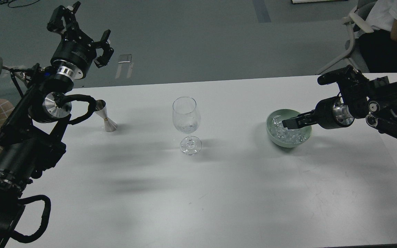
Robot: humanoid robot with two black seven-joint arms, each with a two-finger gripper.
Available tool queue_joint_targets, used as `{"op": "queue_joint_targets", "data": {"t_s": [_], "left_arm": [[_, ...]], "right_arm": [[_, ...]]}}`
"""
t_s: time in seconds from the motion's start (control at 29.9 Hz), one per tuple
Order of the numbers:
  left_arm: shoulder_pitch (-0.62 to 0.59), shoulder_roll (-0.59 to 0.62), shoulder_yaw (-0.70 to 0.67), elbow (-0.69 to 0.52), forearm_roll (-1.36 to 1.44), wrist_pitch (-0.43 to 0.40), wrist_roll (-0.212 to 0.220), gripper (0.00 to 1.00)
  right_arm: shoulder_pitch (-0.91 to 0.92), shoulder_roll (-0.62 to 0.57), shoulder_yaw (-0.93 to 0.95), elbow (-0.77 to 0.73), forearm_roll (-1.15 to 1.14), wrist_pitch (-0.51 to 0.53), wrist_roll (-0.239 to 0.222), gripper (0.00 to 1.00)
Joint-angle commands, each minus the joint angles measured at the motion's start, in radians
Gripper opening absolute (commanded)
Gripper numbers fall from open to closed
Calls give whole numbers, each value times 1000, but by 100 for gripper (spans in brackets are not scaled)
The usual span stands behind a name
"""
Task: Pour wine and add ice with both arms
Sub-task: 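Close the right gripper on ice cubes in the bowl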
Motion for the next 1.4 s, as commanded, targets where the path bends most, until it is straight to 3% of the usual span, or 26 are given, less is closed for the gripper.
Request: {"op": "queue_joint_targets", "data": {"t_s": [0.0,0.47,0.6,0.74,1.17,1.37], "left_arm": [[0,-1,1,1,0,0,-1,98],[13,0,1,2,0,0,-3,98],[13,8,1,2,-2,0,-3,98],[13,13,1,2,-2,0,-3,98],[13,16,1,2,-2,0,-3,98],[13,16,1,2,-2,0,-3,98]], "right_arm": [[-4,30,-1,-36,-7,-2,0,62],[-42,56,-1,-39,-10,-4,0,58],[-43,59,1,-39,-10,-4,0,51],[-42,65,-1,-39,-10,-4,-2,36],[-34,62,1,-36,-8,-4,-2,15],[-31,56,1,-28,-4,-4,-2,0]]}}
